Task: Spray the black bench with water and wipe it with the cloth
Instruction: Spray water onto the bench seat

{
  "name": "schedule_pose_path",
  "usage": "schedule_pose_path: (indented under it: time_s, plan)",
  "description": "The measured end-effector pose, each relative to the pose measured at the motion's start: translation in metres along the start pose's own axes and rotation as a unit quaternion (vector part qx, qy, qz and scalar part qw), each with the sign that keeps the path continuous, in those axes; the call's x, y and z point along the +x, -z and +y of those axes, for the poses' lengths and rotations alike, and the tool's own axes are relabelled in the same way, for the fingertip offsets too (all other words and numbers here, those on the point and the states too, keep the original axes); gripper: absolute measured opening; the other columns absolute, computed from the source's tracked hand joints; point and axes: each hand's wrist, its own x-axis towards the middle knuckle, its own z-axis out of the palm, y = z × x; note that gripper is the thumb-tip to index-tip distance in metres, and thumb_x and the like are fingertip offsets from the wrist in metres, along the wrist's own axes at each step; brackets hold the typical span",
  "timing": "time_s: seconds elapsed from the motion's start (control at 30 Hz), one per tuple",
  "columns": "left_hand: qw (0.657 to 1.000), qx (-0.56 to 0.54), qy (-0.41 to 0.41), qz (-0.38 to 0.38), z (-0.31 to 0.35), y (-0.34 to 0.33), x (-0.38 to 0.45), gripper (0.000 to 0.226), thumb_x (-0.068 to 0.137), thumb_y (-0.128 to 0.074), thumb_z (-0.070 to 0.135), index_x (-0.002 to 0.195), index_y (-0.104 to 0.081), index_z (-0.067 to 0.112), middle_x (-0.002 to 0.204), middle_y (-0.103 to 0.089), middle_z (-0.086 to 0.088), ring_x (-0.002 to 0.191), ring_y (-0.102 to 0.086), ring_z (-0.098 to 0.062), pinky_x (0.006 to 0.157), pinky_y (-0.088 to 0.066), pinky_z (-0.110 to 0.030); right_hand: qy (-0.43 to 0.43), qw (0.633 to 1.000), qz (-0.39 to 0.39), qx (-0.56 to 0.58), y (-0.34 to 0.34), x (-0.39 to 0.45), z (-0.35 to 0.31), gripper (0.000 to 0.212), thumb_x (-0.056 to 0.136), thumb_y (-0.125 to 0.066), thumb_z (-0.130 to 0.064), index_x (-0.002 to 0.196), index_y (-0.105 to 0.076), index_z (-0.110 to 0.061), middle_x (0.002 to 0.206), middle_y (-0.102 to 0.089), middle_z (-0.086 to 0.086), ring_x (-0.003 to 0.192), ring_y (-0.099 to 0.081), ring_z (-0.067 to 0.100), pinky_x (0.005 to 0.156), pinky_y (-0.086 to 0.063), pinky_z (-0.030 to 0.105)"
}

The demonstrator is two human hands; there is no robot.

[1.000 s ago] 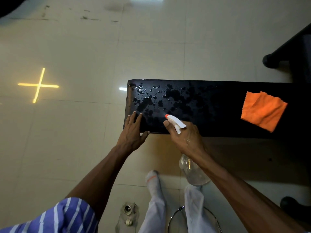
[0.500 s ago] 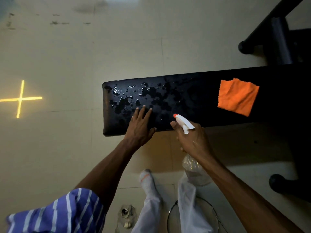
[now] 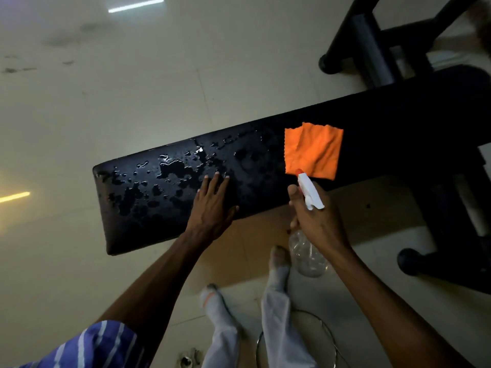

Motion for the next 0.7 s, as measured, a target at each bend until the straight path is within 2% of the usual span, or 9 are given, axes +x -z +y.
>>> schedule_pose_path:
  time_s: [0.07, 0.13, 0.23, 0.3, 0.33, 0.4, 0.43, 0.5, 0.7]
  plan:
    - [1.000, -0.012, -0.012, -0.002, 0.017, 0.001, 0.011, 0.085, 0.100, -0.059, 0.047, 0.165, -0.011, 0.020, 0.174, -0.008, -0.007, 0.161, 0.000, -0.032, 0.129, -0.010, -0.051, 0.009, 0.999, 0.019, 0.026, 0.019, 0.012, 0.000, 0.036, 0.095, -0.062, -0.065, 0.100, -0.063, -0.029, 0.071, -0.071, 0.001, 0.050, -0.067, 0.007, 0.052, -0.048, 0.015]
    - [0.999, -0.037, -0.021, 0.003, 0.038, 0.003, 0.022, 0.080, 0.100, -0.059, 0.045, 0.163, -0.018, 0.017, 0.170, -0.020, -0.008, 0.159, -0.013, -0.032, 0.130, -0.020, -0.051, 0.026, 0.997, 0.022, 0.070, 0.037, 0.025, -0.004, 0.037, 0.094, -0.063, -0.064, 0.112, -0.063, -0.032, 0.065, -0.068, -0.001, 0.056, -0.066, 0.008, 0.056, -0.049, 0.015]
    - [0.997, -0.070, -0.039, 0.025, 0.074, 0.007, 0.042, 0.065, 0.101, -0.059, 0.040, 0.155, -0.036, 0.013, 0.155, -0.041, -0.010, 0.144, -0.037, -0.031, 0.118, -0.036, -0.043, 0.064, 0.993, 0.049, 0.087, 0.061, 0.044, -0.008, 0.024, 0.092, -0.064, -0.067, 0.111, -0.060, -0.054, 0.070, -0.068, -0.015, 0.063, -0.067, 0.000, 0.063, -0.049, 0.008]
    - [0.995, -0.093, -0.038, 0.027, 0.100, 0.009, 0.058, 0.056, 0.101, -0.059, 0.039, 0.147, -0.044, 0.012, 0.145, -0.048, -0.011, 0.134, -0.045, -0.030, 0.110, -0.040, -0.040, 0.088, 0.990, 0.083, 0.079, 0.078, 0.058, -0.010, 0.021, 0.098, -0.066, -0.058, 0.116, -0.056, -0.061, 0.080, -0.067, -0.029, 0.075, -0.068, -0.008, 0.072, -0.050, 0.003]
    - [0.993, -0.107, -0.034, 0.024, 0.113, 0.011, 0.067, 0.054, 0.101, -0.060, 0.039, 0.145, -0.047, 0.011, 0.142, -0.050, -0.012, 0.131, -0.047, -0.030, 0.108, -0.041, -0.040, 0.093, 0.988, 0.096, 0.078, 0.085, 0.065, -0.010, 0.027, 0.099, -0.068, -0.055, 0.120, -0.055, -0.063, 0.088, -0.066, -0.030, 0.085, -0.069, -0.007, 0.083, -0.055, 0.009]
    - [0.991, -0.128, -0.021, 0.012, 0.139, 0.012, 0.088, 0.053, 0.100, -0.061, 0.039, 0.141, -0.050, 0.008, 0.138, -0.052, -0.014, 0.129, -0.049, -0.031, 0.108, -0.042, -0.042, 0.081, 0.986, 0.105, 0.101, 0.102, 0.080, -0.011, 0.032, 0.094, -0.067, -0.064, 0.124, -0.054, -0.065, 0.099, -0.065, -0.020, 0.097, -0.071, 0.015, 0.098, -0.061, 0.041]
    - [0.991, -0.133, -0.012, 0.006, 0.151, 0.012, 0.098, 0.055, 0.100, -0.062, 0.039, 0.141, -0.049, 0.005, 0.138, -0.052, -0.016, 0.130, -0.049, -0.032, 0.109, -0.042, -0.043, 0.082, 0.985, 0.101, 0.110, 0.110, 0.088, -0.010, 0.028, 0.093, -0.064, -0.070, 0.118, -0.055, -0.061, 0.099, -0.065, -0.011, 0.095, -0.071, 0.025, 0.096, -0.060, 0.054]
    - [0.989, -0.149, 0.016, 0.006, 0.174, 0.010, 0.115, 0.064, 0.099, -0.064, 0.039, 0.145, -0.044, 0.000, 0.141, -0.051, -0.020, 0.133, -0.047, -0.035, 0.113, -0.039, -0.046, 0.109, 0.982, 0.106, 0.113, 0.125, 0.102, -0.008, 0.031, 0.092, -0.062, -0.074, 0.106, -0.056, -0.047, 0.098, -0.065, 0.000, 0.087, -0.071, 0.033, 0.090, -0.059, 0.063]
    - [0.976, -0.181, 0.088, 0.078, 0.213, 0.000, 0.135, 0.091, 0.085, -0.081, 0.037, 0.152, -0.030, 0.001, 0.150, -0.039, -0.021, 0.140, -0.038, -0.037, 0.118, -0.033, -0.044, 0.134, 0.976, 0.127, 0.113, 0.143, 0.142, -0.005, 0.066, 0.091, -0.061, -0.075, 0.109, -0.053, -0.012, 0.104, -0.064, 0.009, 0.090, -0.071, 0.036, 0.090, -0.060, 0.057]
